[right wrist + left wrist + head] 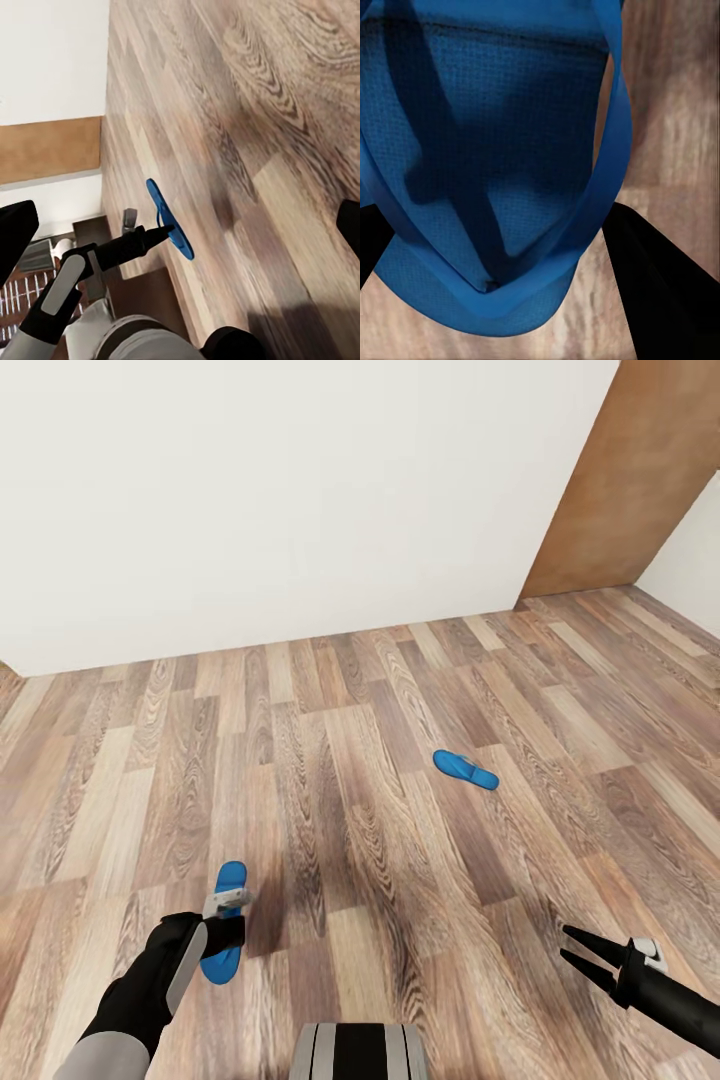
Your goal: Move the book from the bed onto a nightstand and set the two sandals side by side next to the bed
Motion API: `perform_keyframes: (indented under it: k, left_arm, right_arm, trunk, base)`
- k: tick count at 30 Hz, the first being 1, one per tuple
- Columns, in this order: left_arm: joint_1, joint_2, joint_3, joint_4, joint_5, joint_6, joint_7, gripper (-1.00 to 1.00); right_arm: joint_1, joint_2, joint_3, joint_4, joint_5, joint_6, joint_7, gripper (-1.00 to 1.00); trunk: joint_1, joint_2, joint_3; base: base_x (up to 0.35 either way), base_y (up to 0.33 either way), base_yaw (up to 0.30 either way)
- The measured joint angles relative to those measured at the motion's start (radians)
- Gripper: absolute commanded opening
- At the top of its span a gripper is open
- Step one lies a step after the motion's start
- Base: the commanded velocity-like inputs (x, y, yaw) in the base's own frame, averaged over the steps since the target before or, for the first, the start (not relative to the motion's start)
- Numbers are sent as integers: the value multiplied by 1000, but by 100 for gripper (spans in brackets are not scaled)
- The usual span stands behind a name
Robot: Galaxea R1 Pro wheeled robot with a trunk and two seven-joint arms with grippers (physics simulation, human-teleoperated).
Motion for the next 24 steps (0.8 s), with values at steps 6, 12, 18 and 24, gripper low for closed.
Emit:
perform_keyframes:
  k: [6, 12, 18, 24]
  left_arm:
    - [0, -1, 0, 0, 0, 0, 0, -100]
    - [0, -1, -1, 0, 0, 0, 0, -100]
    - [0, -1, -1, 0, 0, 0, 0, -100]
    - [0, -1, -1, 0, 1, 0, 0, -100]
  right_arm:
    - [0, -1, 0, 0, 0, 0, 0, 100]
    - [0, 0, 0, 1, 0, 0, 0, 100]
    - [0, 0, 1, 1, 0, 0, 0, 100]
    - [0, 0, 1, 1, 0, 0, 0, 100]
  trunk:
    - [-3, 1, 23]
    - [-5, 3, 46]
    - [-8, 4, 70]
    - [-11, 6, 93]
  base:
    - [0, 0, 0]
    - [0, 0, 0]
    - [0, 0, 0]
    - [0, 0, 0]
